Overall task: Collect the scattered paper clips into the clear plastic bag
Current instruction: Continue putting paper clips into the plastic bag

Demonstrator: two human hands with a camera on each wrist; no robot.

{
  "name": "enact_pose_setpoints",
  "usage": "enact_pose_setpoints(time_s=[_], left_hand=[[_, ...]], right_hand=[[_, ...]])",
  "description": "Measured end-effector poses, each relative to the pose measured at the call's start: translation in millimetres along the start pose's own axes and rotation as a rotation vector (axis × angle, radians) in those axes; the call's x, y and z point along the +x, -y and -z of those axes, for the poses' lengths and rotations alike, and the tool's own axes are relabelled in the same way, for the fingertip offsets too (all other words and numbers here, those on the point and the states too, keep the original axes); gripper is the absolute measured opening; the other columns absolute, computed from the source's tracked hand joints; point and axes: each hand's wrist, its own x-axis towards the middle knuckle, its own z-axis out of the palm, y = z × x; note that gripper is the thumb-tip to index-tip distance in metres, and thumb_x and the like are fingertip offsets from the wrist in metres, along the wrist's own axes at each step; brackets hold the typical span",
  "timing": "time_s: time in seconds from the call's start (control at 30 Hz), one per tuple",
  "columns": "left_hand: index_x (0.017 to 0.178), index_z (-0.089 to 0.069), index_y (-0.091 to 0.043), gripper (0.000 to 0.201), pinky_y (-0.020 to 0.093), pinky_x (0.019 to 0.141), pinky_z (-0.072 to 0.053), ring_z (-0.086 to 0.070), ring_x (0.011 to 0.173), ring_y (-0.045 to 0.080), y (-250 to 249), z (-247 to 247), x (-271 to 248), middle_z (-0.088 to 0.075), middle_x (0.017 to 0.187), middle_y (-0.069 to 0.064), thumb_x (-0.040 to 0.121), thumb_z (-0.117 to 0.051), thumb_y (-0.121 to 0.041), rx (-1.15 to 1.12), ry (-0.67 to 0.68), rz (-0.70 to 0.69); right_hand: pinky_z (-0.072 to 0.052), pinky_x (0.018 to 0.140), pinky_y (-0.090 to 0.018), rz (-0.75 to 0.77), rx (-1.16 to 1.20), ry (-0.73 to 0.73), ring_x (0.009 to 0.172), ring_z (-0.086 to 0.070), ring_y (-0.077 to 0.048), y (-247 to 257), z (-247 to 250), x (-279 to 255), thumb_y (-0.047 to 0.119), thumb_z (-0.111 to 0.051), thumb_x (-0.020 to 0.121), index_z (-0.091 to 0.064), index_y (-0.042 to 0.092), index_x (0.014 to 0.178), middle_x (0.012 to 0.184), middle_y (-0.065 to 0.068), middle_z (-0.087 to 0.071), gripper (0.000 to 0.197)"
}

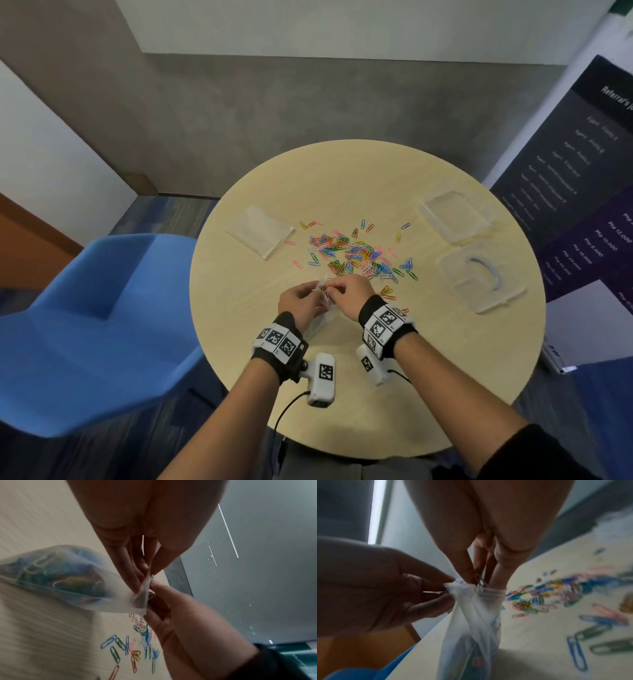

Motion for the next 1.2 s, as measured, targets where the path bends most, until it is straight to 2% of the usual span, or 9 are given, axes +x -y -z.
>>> enact_pose_setpoints(time_s=[0.1, 0.17, 0.3, 0.37, 0.5, 0.6, 0.83, 1.0, 1.2], left_hand=[[0.106, -0.070, -0.007, 0.021, 0.032, 0.071, -0.060, -0.066, 0.066, 0.019, -1, 2, 4, -0.069, 0.077, 0.009, 0.089, -0.059, 0.001, -0.005, -0.005, -0.008], [0.102, -0.070, -0.011, 0.018, 0.026, 0.063, -0.059, -0.067, 0.064, 0.015, -2, 3, 5, -0.070, 0.077, 0.007, 0.090, -0.060, -0.002, -0.011, -0.011, -0.015], [0.105, -0.071, -0.007, 0.019, 0.027, 0.064, -0.059, -0.068, 0.067, 0.016, -1, 11, 10, -0.071, 0.080, 0.007, 0.091, -0.059, -0.003, -0.048, -0.029, -0.005], [0.106, -0.071, -0.007, 0.020, 0.032, 0.073, -0.059, -0.070, 0.076, 0.020, 1, 19, 13, -0.071, 0.087, 0.008, 0.092, -0.057, -0.002, -0.060, -0.038, 0.003], [0.107, -0.070, -0.006, 0.022, 0.031, 0.072, -0.059, -0.069, 0.079, 0.021, 3, 36, 14, -0.071, 0.089, 0.007, 0.092, -0.055, 0.000, -0.090, -0.053, -0.013], [0.111, -0.069, -0.003, 0.024, 0.030, 0.072, -0.060, -0.068, 0.078, 0.021, 4, 46, 14, -0.071, 0.088, 0.006, 0.092, -0.054, 0.000, -0.104, -0.075, -0.013], [0.113, -0.068, -0.002, 0.026, 0.026, 0.067, -0.060, -0.068, 0.084, 0.026, 7, 53, 13, -0.069, 0.102, 0.017, 0.092, -0.054, 0.001, -0.088, -0.055, -0.014], [0.115, -0.067, -0.001, 0.027, 0.025, 0.065, -0.060, -0.069, 0.082, 0.025, 6, 49, 11, -0.071, 0.102, 0.018, 0.091, -0.056, 0.000, -0.064, -0.022, -0.022], [0.111, -0.070, -0.006, 0.026, 0.031, 0.072, -0.060, -0.070, 0.076, 0.018, 6, 40, 9, -0.072, 0.082, 0.002, 0.089, -0.056, 0.000, -0.041, -0.009, -0.018]], right_hand=[[-0.044, 0.099, -0.029, 0.013, -0.180, 0.171, 0.116, -0.057, -0.028, 14, 1, -1, 0.010, -0.048, 0.095, -0.066, 0.013, 0.121, 0.124, -0.014, -0.063, 0.032], [-0.048, 0.098, -0.034, 0.023, -0.272, 0.189, 0.112, -0.059, -0.028, 17, 3, 2, 0.009, -0.053, 0.093, -0.069, 0.014, 0.117, 0.117, -0.013, -0.066, 0.029], [-0.058, 0.084, -0.030, 0.053, 0.066, -0.113, 0.084, -0.069, -0.012, 1, 20, 15, 0.005, -0.067, 0.084, -0.077, 0.014, 0.095, 0.095, 0.000, -0.074, 0.018], [-0.056, 0.088, -0.031, -0.044, 0.070, -0.332, 0.093, -0.068, -0.016, -28, 39, 33, 0.007, -0.066, 0.085, -0.075, 0.014, 0.101, 0.104, -0.004, -0.072, 0.019], [-0.031, 0.113, -0.044, -0.539, -0.356, -0.181, 0.138, -0.031, -0.036, -106, 66, 66, 0.043, -0.055, 0.091, -0.033, 0.015, 0.146, 0.153, -0.015, -0.028, 0.066], [-0.023, 0.116, -0.048, -0.535, -0.415, -0.133, 0.143, -0.017, -0.038, -121, 49, 78, 0.057, -0.042, 0.092, -0.020, 0.016, 0.151, 0.158, -0.014, -0.014, 0.076], [-0.037, 0.107, -0.039, -0.187, -0.873, -0.053, 0.129, -0.039, -0.031, -84, 3, 64, 0.023, -0.044, 0.098, -0.040, 0.012, 0.141, 0.144, -0.014, -0.037, 0.045], [-0.051, 0.093, -0.035, -0.052, -0.875, 0.032, 0.110, -0.057, -0.029, -87, 20, 62, 0.007, -0.050, 0.092, -0.059, 0.013, 0.128, 0.124, -0.012, -0.058, 0.037], [-0.057, 0.084, -0.031, -0.277, -0.183, -0.266, 0.087, -0.070, -0.025, -103, 47, 46, 0.007, -0.070, 0.083, -0.075, 0.006, 0.102, 0.101, -0.014, -0.074, 0.019]])
